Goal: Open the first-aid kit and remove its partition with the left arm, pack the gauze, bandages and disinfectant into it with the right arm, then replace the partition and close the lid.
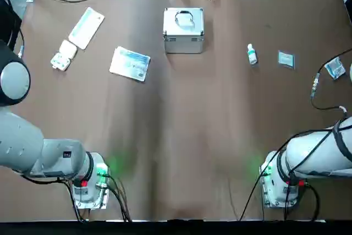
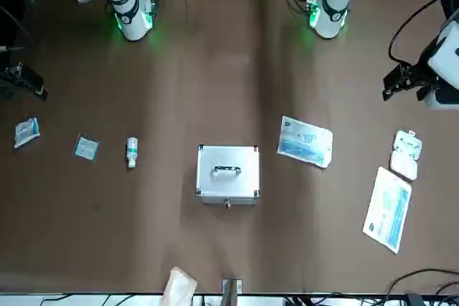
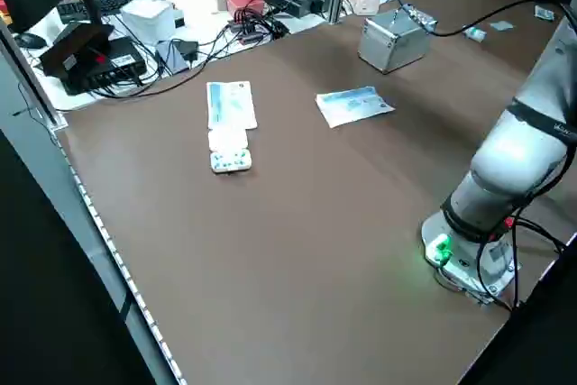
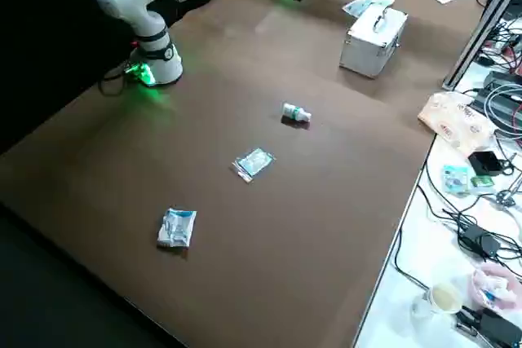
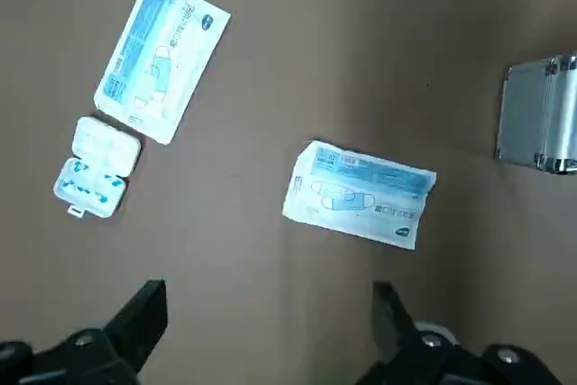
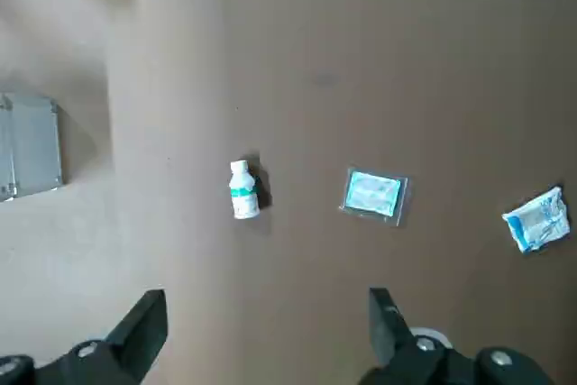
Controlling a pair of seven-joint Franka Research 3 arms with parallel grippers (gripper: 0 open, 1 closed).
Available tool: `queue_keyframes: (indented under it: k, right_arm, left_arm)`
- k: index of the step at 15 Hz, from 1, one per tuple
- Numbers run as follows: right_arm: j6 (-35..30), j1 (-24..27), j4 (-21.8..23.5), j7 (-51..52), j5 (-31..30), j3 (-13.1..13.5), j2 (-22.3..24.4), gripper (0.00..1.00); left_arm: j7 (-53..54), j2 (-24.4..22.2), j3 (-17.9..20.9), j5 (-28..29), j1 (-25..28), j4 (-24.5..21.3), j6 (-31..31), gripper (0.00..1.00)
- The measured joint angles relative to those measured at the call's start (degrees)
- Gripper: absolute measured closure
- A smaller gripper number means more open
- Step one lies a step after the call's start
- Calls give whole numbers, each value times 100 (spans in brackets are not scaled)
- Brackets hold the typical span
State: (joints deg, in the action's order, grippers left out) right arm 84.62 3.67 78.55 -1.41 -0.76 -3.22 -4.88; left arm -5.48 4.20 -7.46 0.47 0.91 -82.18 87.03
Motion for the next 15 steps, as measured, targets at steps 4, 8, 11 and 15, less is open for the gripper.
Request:
queue_keyframes:
  k: [4, 8, 11, 15]
  right_arm:
    - [-5, -6, 0, 22, 7, -10, 0, 1]
    - [-278, -7, -1, 327, 7, -9, 2, 1]
    - [-309, -35, 0, 396, 13, -32, 2, 1]
    - [-307, -223, 34, 400, 20, -85, -54, 1]
  left_arm:
    - [225, -1, 7, 0, 58, 1, -64, 0]
    - [306, 29, 25, 0, 194, -5, -115, 0]
    - [335, 195, 25, -11, 257, -27, -349, 0]
    - [-605, 496, -151, -86, 79, -41, -386, 0]
